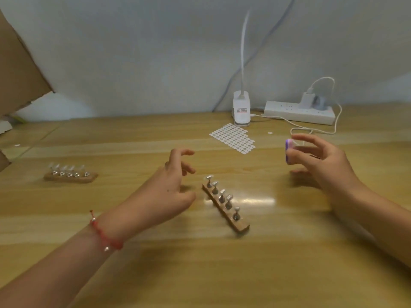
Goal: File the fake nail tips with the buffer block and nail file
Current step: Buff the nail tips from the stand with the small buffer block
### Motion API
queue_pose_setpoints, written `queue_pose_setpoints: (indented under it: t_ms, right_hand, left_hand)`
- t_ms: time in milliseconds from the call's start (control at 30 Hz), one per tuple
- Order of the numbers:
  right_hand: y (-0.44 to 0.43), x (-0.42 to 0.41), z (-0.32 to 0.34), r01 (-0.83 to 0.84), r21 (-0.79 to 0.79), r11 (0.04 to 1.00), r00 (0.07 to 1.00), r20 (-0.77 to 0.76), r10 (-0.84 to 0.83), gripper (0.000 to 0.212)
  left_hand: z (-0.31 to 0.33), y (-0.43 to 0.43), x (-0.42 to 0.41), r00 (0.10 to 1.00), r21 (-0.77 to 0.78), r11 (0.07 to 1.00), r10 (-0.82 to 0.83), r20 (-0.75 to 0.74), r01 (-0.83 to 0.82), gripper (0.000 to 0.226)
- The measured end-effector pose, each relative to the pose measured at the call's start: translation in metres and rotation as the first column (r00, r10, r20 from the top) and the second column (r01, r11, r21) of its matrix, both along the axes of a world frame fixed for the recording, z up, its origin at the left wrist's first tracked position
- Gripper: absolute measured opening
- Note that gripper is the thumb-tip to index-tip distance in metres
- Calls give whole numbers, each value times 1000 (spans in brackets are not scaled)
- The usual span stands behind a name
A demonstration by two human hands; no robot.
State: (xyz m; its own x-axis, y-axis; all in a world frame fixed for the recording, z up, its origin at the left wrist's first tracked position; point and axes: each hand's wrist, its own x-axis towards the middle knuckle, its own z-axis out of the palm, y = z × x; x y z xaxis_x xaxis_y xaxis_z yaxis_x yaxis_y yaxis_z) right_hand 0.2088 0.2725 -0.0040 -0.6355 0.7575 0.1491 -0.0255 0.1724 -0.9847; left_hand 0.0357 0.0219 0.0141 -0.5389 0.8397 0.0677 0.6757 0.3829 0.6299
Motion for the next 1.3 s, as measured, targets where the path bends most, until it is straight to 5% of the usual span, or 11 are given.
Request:
queue_pose_setpoints:
  t_ms: [167, 500, 633, 800, 1133, 1200, 1300]
  right_hand:
    - [-23, 13, -1, -133, -186, 974, 990, -74, 121, 32]
    - [-32, 18, 1, -172, -298, 939, 980, -145, 134, 46]
    - [-32, 20, 3, -230, -439, 869, 965, -217, 147, 43]
    - [-40, 20, 2, -359, -531, 768, 932, -250, 263, 40]
    - [-41, 21, 4, -358, -571, 738, 934, -214, 287, 35]
    - [-44, 21, 4, -349, -551, 758, 937, -196, 289, 27]
    - [-48, 19, 7, -323, -512, 796, 946, -192, 260, 27]
  left_hand:
    - [-13, 16, -12, 954, 41, 973, -233, 189, 229, 75]
    - [-29, -5, 56, 978, 171, 964, -210, 8, 205, 48]
    - [-29, -10, 52, 962, 259, 951, -217, 165, 170, 35]
    - [-32, -11, 50, 955, 266, 942, -251, 158, 203, 16]
    - [-28, -12, 59, 922, 289, 898, -245, -301, 333, 8]
    - [-27, -13, 60, 943, 372, 876, -229, -243, 308, 7]
    - [-23, -13, 60, 982, 495, 861, -173, 71, 116, 10]
